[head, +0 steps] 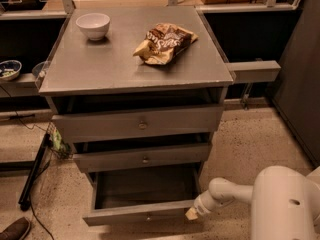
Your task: Close bottom drawer
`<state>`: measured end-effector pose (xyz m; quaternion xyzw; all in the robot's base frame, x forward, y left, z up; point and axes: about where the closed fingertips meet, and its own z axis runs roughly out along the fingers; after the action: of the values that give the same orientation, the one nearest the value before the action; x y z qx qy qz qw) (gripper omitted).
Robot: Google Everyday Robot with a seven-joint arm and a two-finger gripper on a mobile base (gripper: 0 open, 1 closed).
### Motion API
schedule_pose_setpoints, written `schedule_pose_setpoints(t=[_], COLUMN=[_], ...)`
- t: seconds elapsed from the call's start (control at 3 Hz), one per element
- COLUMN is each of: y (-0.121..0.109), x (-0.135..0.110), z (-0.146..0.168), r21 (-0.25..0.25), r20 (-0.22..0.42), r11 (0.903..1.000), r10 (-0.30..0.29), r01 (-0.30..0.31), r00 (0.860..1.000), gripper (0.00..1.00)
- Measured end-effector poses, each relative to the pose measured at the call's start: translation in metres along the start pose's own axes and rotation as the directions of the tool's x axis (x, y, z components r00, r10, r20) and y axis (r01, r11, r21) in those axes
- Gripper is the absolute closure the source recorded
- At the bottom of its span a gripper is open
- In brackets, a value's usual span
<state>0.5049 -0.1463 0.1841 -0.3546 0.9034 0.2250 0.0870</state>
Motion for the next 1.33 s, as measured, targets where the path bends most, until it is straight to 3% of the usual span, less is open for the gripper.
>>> schedule_pose_setpoints(t=[1.33], y=[0.001], x=[-0.013], z=[0.0], r21=[-0.006], r20=[0.028], r11=[0.9998], r10=[-0.019], r01=[0.02], r00=[0.999], gripper=[1.0])
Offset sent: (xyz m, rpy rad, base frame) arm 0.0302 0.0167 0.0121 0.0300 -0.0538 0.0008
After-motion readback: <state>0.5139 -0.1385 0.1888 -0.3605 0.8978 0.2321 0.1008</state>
